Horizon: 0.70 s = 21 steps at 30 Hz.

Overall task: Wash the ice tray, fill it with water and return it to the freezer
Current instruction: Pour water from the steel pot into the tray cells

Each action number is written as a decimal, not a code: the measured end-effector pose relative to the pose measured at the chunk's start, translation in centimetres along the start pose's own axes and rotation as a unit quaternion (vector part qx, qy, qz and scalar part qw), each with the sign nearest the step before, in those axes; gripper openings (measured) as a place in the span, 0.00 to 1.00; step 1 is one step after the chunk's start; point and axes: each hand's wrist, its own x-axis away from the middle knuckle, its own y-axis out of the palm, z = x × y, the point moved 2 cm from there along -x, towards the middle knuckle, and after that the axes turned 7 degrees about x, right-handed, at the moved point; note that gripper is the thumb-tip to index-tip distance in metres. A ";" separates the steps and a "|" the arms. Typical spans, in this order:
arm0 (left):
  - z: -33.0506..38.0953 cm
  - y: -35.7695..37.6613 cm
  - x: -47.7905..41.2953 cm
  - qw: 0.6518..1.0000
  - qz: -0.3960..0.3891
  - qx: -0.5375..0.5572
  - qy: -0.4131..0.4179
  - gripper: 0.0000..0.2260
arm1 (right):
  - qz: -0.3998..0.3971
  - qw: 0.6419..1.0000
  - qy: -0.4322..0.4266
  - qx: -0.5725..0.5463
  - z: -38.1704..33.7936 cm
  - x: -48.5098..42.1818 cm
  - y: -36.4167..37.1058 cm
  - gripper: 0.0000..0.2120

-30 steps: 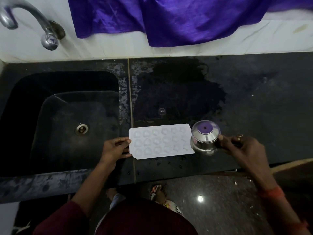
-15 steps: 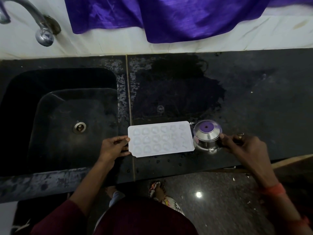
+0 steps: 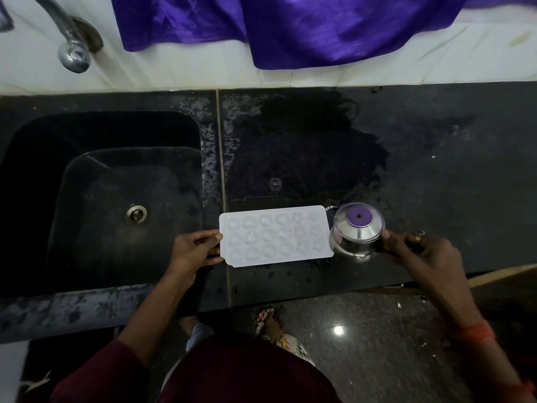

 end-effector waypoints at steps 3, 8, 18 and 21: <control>0.0 0.0 0.1 1.000 -0.002 0.003 0.001 0.04 | 0.002 1.000 -0.013 -0.010 0.1 0.7 -0.3 0.11; 0.1 0.0 0.0 1.000 -0.002 0.002 -0.001 0.04 | -0.001 1.000 -0.003 0.003 0.3 1.3 -0.5 0.12; 0.1 -0.2 0.1 1.000 0.002 -0.002 -0.002 0.04 | -0.018 0.999 0.001 0.047 0.1 1.9 -0.2 0.09; 0.2 -0.2 0.1 1.000 0.003 -0.003 -0.002 0.03 | -0.024 0.999 0.008 0.043 0.2 2.0 -0.1 0.10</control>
